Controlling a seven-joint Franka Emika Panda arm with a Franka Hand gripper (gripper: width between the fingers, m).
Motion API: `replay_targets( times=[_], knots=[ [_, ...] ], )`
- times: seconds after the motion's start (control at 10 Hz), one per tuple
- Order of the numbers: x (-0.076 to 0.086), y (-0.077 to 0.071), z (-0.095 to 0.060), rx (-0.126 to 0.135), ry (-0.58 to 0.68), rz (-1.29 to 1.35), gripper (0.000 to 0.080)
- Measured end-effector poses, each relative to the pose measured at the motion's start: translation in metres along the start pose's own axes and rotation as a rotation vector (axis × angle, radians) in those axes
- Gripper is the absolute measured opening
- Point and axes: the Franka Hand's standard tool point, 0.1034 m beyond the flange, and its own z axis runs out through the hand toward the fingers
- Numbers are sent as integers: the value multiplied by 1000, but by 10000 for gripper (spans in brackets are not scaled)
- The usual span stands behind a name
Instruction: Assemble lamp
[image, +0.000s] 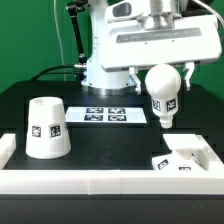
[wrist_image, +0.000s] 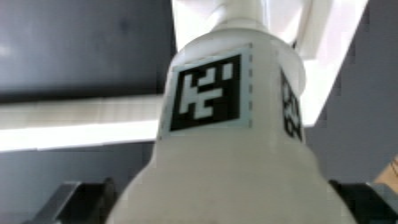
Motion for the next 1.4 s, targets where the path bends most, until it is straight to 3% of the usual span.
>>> replay_targets(
  times=[0.3, 0.4, 0.7, 1.1, 1.4],
  knots=[
    [0, -1, 0, 1, 1, -7, 576],
    [4, -8, -1, 6, 9, -55, 576],
    [29, -15, 0, 13, 40, -150, 576],
    [26, -14, 2, 12, 36, -148, 576],
    [56, -19, 8, 18, 56, -205, 576]
  ],
)
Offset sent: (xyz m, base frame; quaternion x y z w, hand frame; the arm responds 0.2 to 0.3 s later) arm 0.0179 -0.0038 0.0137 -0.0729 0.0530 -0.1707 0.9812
